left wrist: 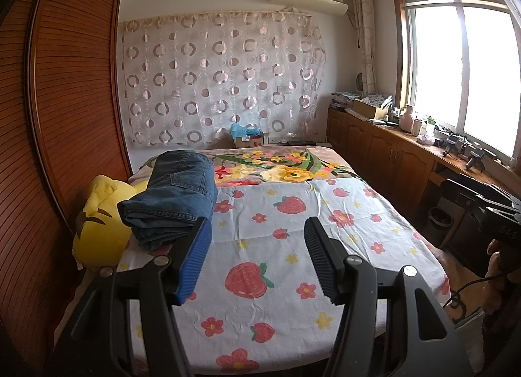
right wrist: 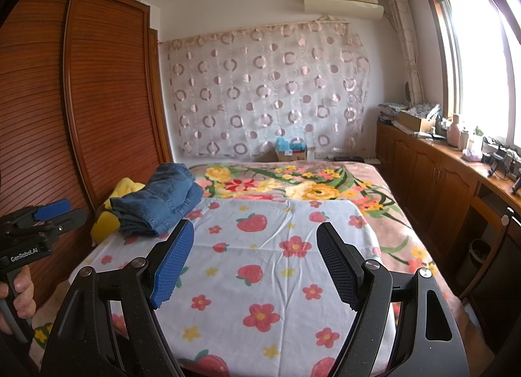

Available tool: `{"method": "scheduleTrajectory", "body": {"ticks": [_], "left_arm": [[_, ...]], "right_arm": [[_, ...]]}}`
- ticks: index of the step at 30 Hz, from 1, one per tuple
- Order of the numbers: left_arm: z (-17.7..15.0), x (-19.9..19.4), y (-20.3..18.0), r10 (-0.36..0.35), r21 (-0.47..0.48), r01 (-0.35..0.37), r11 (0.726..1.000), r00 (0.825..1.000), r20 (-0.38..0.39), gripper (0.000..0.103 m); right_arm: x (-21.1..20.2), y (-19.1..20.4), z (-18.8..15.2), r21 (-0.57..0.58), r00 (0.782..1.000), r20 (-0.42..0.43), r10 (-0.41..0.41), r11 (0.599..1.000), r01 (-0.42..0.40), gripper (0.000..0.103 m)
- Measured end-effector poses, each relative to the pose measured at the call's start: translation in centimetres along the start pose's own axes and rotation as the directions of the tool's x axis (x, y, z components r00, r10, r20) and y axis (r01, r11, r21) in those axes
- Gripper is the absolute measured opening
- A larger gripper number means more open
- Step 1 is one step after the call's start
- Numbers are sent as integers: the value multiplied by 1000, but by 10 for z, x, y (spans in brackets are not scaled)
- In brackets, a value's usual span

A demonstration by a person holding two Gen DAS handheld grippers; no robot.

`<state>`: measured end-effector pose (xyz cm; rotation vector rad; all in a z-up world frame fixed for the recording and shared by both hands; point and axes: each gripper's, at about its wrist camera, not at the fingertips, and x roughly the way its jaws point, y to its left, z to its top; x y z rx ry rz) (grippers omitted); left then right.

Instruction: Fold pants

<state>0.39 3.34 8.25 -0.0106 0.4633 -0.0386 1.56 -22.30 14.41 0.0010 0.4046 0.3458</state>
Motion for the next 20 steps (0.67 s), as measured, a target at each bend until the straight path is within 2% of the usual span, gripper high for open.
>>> {"method": "scheduleTrajectory", "body": {"ticks": [20], "left_arm": [[-1, 0, -1, -3, -2, 3, 1000, 1000, 1, 59]], "right_arm": [[2, 1, -2, 2, 1000, 1, -2, 1000, 2, 80]]}}
